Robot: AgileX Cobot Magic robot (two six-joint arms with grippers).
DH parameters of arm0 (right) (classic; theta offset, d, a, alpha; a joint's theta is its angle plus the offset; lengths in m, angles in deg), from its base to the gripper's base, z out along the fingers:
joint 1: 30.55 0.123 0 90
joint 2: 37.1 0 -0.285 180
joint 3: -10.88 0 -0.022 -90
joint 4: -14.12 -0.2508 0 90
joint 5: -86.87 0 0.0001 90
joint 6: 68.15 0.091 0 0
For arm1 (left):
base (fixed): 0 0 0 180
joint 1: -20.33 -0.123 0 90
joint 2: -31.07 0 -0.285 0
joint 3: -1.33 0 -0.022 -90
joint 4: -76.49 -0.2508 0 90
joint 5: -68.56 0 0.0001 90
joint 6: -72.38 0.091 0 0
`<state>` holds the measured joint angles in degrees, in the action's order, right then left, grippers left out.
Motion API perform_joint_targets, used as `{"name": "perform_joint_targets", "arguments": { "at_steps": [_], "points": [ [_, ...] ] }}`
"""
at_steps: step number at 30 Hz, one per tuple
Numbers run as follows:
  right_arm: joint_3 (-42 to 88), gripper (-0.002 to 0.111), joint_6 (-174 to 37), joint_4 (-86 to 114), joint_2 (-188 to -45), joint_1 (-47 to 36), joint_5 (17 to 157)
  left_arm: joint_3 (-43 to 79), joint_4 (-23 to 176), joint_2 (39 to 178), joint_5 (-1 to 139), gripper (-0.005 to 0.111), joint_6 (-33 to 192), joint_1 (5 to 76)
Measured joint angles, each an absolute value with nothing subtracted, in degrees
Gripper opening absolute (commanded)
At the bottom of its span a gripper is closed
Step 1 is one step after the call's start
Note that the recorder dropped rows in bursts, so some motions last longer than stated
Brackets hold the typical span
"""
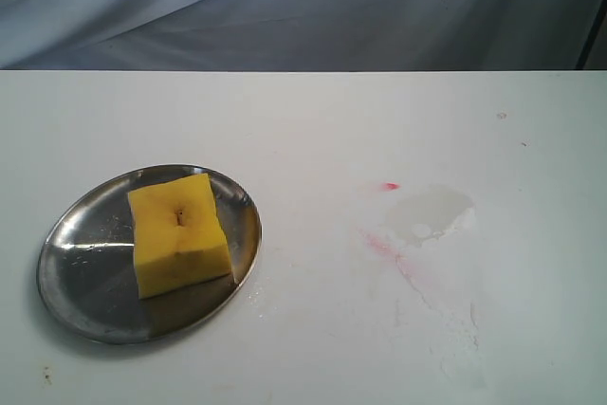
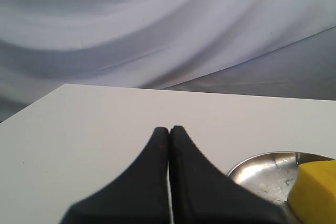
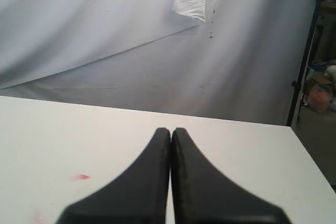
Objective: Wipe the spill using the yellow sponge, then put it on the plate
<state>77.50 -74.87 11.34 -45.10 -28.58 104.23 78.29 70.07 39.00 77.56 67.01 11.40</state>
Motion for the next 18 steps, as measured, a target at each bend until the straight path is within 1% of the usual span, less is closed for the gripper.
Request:
{"name": "perform_joint_targets", "arguments": {
  "at_steps": [4, 9, 18],
  "points": [
    [81.2, 0.000, -74.9, 11.1, -45.1, -28.6, 97.9, 78.3, 70.1, 39.0, 77.6, 0.000, 67.0, 11.4],
    [84.1, 0.000, -74.4, 11.0, -45.1, -28.6, 93.4, 78.3, 70.1, 39.0, 77.6, 0.000, 67.0, 11.4],
    [87.8, 0.000, -74.2, 11.0, -45.1, -28.6, 92.8, 78.3, 70.1, 39.0, 77.6, 0.000, 67.0, 11.4]
  ]
}}
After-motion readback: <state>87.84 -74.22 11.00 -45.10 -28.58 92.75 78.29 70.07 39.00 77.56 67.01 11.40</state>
